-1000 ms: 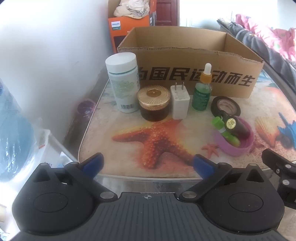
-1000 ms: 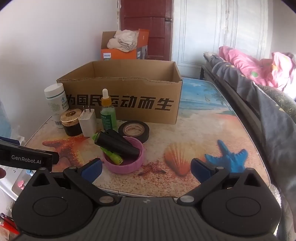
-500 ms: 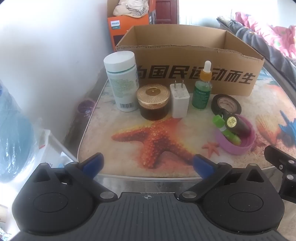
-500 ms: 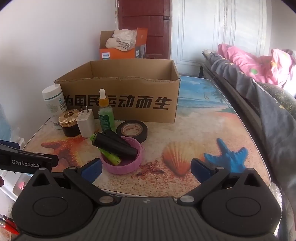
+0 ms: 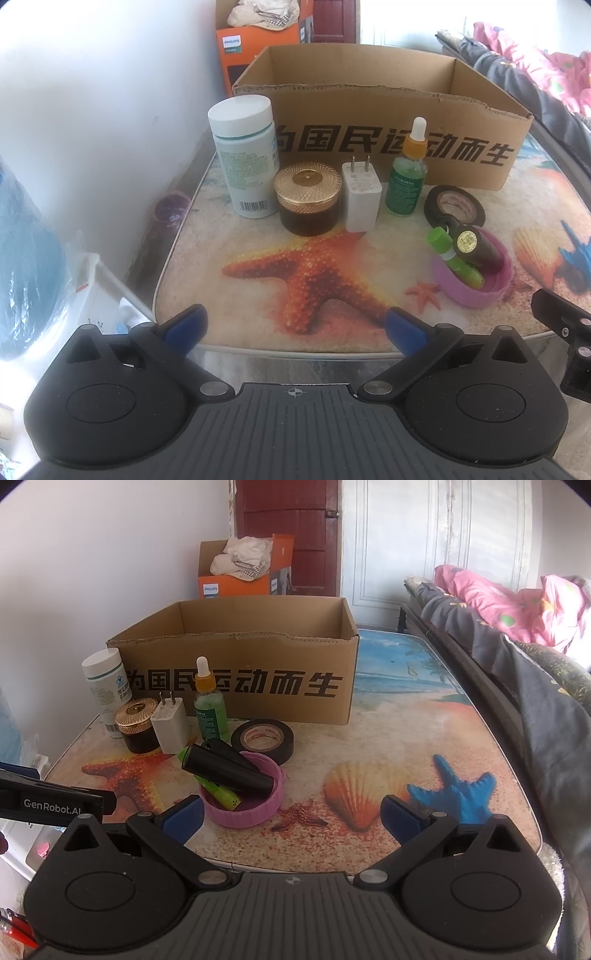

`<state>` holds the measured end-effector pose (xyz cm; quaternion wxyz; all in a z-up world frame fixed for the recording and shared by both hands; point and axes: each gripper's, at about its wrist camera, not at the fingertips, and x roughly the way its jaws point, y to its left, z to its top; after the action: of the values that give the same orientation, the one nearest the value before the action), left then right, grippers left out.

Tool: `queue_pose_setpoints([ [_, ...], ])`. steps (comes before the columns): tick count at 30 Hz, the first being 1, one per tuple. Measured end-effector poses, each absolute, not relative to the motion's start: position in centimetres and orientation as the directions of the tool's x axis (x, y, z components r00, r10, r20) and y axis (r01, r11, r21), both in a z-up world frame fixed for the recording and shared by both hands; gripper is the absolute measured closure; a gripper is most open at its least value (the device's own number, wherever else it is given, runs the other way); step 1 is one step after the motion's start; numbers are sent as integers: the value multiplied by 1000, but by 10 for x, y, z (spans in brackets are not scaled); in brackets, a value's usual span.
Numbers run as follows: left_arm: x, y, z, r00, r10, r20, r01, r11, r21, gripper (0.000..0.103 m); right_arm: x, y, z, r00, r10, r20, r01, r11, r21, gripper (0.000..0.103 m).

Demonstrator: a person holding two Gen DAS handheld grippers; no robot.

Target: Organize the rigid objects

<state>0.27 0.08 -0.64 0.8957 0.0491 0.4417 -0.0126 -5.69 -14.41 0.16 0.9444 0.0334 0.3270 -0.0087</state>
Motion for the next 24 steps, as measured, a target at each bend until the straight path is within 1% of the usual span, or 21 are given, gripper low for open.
queue_pose_setpoints([
  [24,4,1,-7,606,25,-795,66,995,81,0,-54,-143,3,785,7,-620,35,998,57,0],
])
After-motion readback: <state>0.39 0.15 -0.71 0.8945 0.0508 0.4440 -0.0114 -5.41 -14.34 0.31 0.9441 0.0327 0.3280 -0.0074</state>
